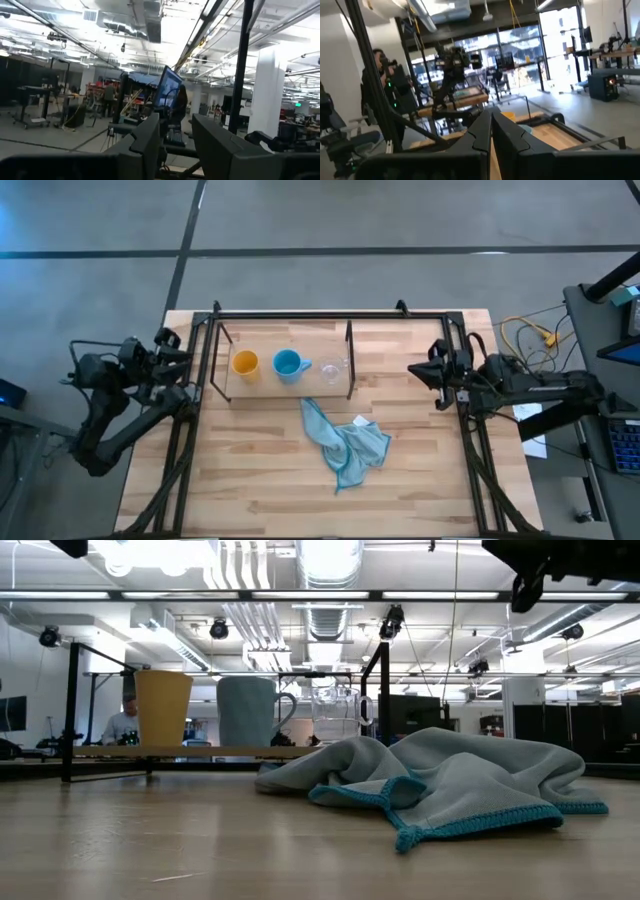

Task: Stack small to large cups/mugs on shelf
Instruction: Return to Home Position

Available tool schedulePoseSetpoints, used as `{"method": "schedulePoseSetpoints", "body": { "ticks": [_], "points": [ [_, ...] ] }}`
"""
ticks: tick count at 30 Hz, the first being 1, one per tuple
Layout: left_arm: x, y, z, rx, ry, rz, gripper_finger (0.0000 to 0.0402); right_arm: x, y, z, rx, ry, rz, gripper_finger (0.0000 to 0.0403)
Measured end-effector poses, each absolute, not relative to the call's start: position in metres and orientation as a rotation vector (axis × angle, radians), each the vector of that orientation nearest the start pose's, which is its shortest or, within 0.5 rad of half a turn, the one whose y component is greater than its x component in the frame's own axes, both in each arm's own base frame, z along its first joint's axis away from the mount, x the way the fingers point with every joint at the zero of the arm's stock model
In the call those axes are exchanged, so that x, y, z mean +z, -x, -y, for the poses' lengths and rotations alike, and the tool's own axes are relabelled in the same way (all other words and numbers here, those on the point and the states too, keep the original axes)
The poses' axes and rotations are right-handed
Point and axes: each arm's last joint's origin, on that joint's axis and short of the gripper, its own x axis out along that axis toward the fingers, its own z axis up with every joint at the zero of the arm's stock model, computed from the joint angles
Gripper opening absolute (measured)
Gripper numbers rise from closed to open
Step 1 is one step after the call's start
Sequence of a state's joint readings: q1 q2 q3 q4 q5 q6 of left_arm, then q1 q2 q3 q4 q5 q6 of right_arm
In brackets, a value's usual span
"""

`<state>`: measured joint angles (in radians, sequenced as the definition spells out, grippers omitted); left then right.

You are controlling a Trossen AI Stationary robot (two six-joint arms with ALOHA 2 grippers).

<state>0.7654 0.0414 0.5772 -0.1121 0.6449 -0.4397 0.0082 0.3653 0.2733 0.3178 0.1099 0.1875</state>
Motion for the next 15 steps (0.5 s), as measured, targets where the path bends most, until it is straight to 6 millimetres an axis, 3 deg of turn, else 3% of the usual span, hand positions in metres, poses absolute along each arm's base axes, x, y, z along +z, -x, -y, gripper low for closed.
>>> {"method": "schedulePoseSetpoints", "body": {
  "ticks": [9, 15],
  "points": [
    [0.314, -0.04, -0.014, 0.056, 0.188, 0.306, 0.0102, 0.224, -0.108, 0.003, -0.086, -0.222, 0.355, 0.0009],
    [0.302, -0.041, -0.015, 0.036, 0.136, 0.382, 0.0102, 0.205, -0.103, 0.004, -0.106, -0.263, 0.376, 0.0009]
  ]
}}
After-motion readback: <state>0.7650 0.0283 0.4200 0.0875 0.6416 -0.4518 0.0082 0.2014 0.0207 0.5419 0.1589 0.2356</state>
